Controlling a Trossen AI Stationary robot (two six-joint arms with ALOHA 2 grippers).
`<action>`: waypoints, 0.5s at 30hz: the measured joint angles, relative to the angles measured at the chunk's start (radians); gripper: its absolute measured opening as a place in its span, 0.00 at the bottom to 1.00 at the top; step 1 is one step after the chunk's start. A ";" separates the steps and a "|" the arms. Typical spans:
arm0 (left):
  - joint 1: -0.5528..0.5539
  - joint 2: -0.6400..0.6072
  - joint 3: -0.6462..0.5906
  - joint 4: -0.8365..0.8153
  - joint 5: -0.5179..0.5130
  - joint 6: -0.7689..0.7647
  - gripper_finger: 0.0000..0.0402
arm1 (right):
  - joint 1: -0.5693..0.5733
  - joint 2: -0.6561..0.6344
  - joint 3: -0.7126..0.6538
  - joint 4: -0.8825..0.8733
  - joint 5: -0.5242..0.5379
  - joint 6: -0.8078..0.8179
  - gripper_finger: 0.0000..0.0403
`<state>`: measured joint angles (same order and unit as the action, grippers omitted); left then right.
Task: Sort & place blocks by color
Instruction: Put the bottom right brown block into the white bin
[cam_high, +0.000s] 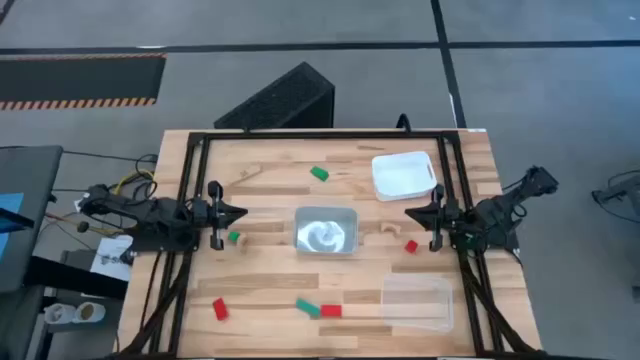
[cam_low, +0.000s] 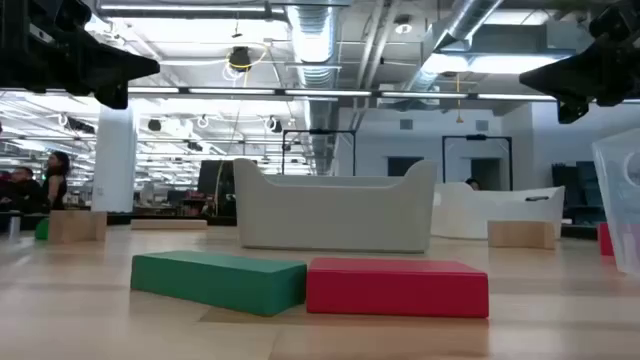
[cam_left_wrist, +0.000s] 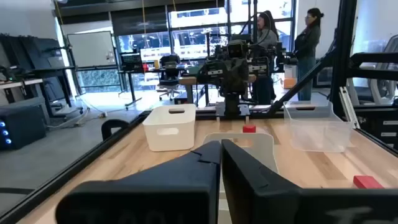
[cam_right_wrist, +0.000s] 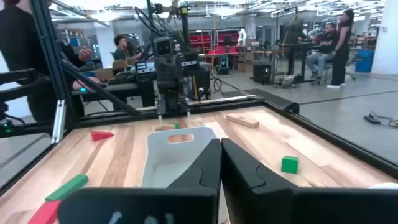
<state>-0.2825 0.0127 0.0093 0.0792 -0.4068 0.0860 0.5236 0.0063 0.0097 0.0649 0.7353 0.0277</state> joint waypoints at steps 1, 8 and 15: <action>0.000 0.000 0.000 0.000 0.000 0.000 0.00 | -0.004 0.000 0.000 0.001 0.000 0.000 0.08; 0.000 0.000 0.000 0.000 0.000 0.000 0.00 | -0.047 0.000 0.000 0.006 0.000 -0.002 0.08; 0.000 0.000 0.000 0.000 0.000 0.000 0.00 | -0.135 0.000 0.001 0.128 0.121 -0.028 0.08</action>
<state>-0.2825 0.0127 0.0091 0.0793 -0.4068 0.0860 0.3883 0.0059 0.0112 0.1930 0.8565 0.0001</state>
